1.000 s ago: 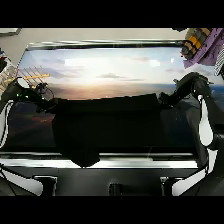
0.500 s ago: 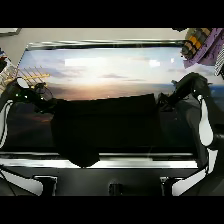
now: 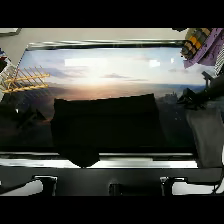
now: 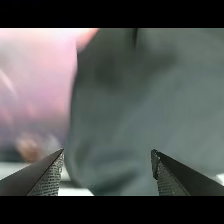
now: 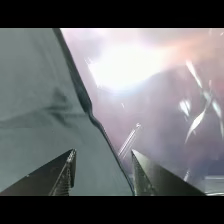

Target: Fold the clothes and pants, and hang the long-sleeved shirts on hangers.

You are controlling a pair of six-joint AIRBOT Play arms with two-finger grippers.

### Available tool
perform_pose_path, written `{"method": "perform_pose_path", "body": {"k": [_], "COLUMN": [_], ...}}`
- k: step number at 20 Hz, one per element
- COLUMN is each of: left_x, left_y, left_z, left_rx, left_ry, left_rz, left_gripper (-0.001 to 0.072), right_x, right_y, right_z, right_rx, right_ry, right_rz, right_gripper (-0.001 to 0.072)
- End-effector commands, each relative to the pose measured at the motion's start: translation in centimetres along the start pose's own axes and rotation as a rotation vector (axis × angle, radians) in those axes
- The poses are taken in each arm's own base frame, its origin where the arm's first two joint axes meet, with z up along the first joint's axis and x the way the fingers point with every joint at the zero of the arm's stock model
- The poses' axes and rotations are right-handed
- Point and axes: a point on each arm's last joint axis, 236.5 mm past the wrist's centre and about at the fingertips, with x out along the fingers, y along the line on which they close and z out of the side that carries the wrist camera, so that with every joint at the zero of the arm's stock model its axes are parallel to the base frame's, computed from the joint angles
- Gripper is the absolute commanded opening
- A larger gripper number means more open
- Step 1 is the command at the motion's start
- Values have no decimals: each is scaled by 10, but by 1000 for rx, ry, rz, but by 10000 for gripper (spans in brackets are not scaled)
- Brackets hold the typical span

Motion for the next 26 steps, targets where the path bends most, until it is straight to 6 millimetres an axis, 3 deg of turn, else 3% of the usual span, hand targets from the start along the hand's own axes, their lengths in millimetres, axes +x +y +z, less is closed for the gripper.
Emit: {"method": "perform_pose_path", "body": {"k": [1,4,7,9,12,13,15,22,23,24,26], "left_x": [40,70,85,92,97,97,98,124,127,128,127], "left_y": [10,19,20,24,26,22,11,-11,-12,-12,-12], "left_z": [-95,-153,-177,-176,-157,-151,-143,-151,-151,-151,-148], "left_rx": [-153,-289,-320,-330,-341,-349,-351,-291,-288,-285,-286], "left_ry": [113,187,209,186,106,82,56,98,99,96,87], "left_rz": [-48,-47,-71,-69,-77,-96,-137,-105,-99,-97,-99], "left_gripper": [613,611,611,609,608,607,598,588,518,329,150], "right_x": [4,15,19,19,18,18,17,17,17,17,16], "right_y": [-7,-5,-5,1,10,12,13,14,14,14,15], "right_z": [-27,-45,-56,-55,-53,-53,-54,-58,-59,-60,-66], "right_rx": [55,83,92,97,104,105,105,103,99,95,79], "right_ry": [0,30,62,58,52,52,57,73,77,84,106], "right_rz": [36,63,71,96,135,142,146,148,149,150,153], "right_gripper": [418,417,415,411,394,353,341,342,342,342,342]}}
